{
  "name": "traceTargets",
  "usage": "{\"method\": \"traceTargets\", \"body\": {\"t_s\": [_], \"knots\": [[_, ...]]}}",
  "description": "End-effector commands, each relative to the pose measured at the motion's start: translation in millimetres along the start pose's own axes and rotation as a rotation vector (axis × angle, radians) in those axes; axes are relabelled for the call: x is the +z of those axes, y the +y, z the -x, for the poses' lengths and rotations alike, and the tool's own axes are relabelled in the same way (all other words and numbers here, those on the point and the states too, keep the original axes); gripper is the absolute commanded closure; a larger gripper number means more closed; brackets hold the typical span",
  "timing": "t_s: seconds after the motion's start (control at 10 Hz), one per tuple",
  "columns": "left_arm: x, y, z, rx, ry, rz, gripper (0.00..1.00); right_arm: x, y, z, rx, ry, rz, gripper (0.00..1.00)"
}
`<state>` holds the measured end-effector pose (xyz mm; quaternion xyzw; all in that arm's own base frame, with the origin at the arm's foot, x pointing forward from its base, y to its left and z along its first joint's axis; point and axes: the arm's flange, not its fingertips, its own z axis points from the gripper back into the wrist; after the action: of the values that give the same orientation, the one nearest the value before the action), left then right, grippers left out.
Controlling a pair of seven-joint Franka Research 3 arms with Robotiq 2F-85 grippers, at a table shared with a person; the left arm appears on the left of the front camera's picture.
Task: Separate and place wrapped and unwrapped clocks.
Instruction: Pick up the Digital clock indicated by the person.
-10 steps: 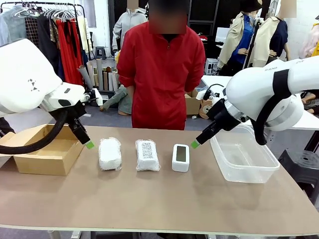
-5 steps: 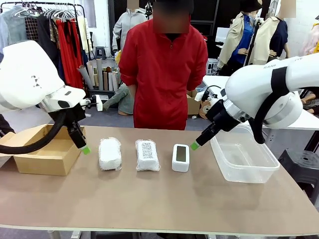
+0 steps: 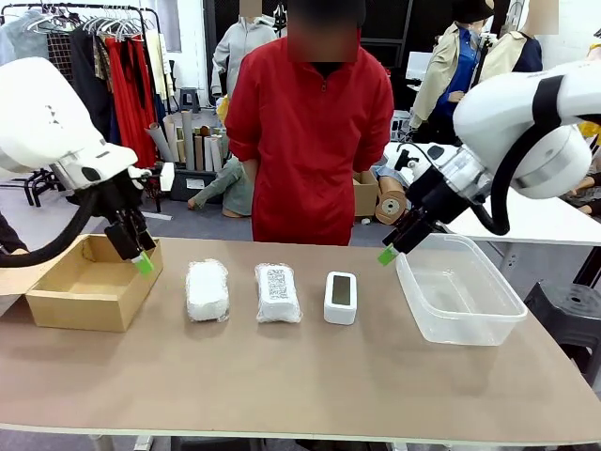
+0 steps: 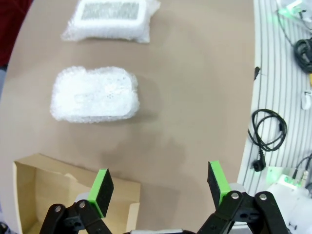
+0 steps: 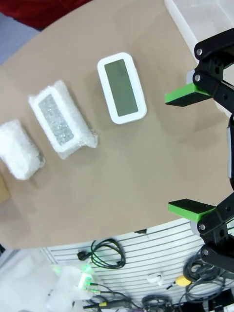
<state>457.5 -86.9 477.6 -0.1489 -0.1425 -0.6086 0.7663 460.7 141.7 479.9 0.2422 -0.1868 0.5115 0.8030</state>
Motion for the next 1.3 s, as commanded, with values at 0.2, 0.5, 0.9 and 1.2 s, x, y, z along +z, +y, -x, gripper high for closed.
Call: {"method": "traceTargets", "body": {"t_s": [0.2, 0.5, 0.9, 1.2], "knots": [[23, 14, 13, -0.079, -0.116, 0.081, 0.00, 21, -23, -3, 0.094, -0.048, -0.074, 0.00], [41, 20, 20, -0.109, -0.168, 0.085, 0.00, 42, -36, -2, 0.114, -0.080, -0.098, 0.00], [61, 28, 30, -0.179, -0.274, 0.015, 0.00, 70, -61, 8, 0.202, -0.163, -0.071, 0.00], [71, 41, 40, -0.123, -0.387, -0.022, 0.00, 92, -77, 15, 0.241, -0.239, -0.045, 0.00]]}}
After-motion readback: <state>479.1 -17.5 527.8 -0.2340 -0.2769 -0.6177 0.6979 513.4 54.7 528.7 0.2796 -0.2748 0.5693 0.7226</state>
